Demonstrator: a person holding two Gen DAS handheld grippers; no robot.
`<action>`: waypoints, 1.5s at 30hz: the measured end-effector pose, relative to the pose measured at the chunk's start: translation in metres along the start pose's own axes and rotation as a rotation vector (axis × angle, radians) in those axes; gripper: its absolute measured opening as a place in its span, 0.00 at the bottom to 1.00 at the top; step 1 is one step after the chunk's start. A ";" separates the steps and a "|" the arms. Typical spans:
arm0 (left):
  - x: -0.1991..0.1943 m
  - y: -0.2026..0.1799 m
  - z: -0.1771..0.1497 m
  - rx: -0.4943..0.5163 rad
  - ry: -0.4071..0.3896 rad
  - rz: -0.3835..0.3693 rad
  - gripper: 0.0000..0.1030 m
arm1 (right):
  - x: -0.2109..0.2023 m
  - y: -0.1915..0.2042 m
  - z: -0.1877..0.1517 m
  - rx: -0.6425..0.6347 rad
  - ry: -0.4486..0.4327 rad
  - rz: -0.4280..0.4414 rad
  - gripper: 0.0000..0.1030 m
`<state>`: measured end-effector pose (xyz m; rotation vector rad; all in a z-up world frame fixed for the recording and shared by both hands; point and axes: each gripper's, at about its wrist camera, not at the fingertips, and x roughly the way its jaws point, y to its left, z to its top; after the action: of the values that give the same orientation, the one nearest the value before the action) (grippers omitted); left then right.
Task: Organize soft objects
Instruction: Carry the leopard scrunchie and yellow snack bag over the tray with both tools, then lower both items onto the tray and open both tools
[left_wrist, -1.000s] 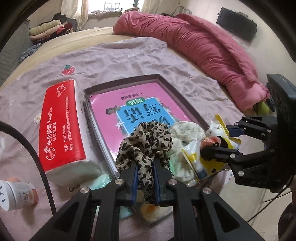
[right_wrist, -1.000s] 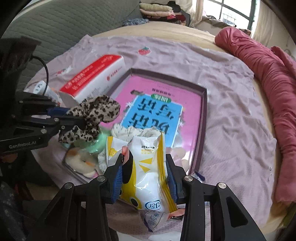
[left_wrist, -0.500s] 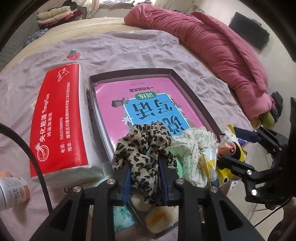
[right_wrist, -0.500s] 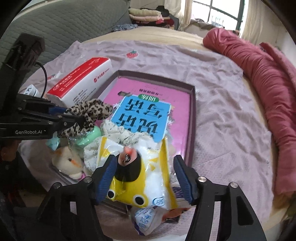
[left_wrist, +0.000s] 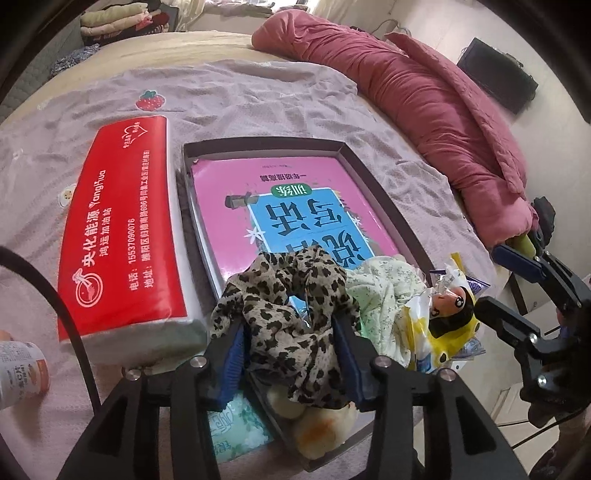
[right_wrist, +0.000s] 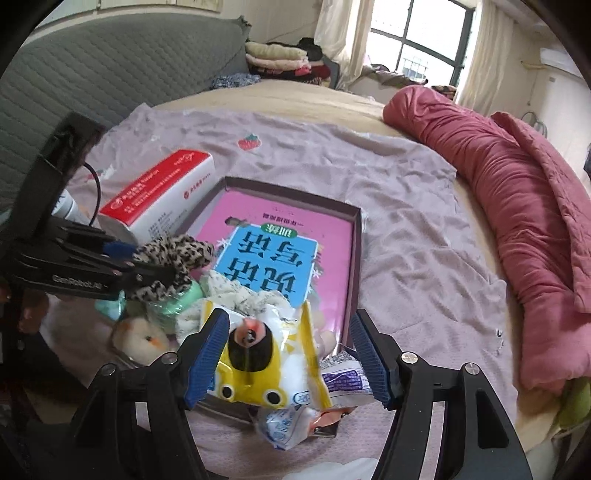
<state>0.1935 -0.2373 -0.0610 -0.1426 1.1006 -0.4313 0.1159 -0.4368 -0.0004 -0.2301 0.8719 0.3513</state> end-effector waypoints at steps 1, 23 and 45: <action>-0.001 0.000 -0.001 0.000 -0.001 -0.003 0.45 | 0.000 0.001 0.000 0.002 0.005 0.002 0.68; -0.058 -0.001 -0.012 0.012 -0.104 -0.074 0.56 | -0.044 0.037 0.011 0.044 -0.106 -0.025 0.71; -0.203 0.056 -0.026 -0.022 -0.331 -0.034 0.60 | -0.074 0.128 0.038 -0.024 -0.211 0.048 0.72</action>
<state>0.1084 -0.1016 0.0777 -0.2436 0.7787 -0.4089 0.0486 -0.3218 0.0738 -0.1908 0.6666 0.4232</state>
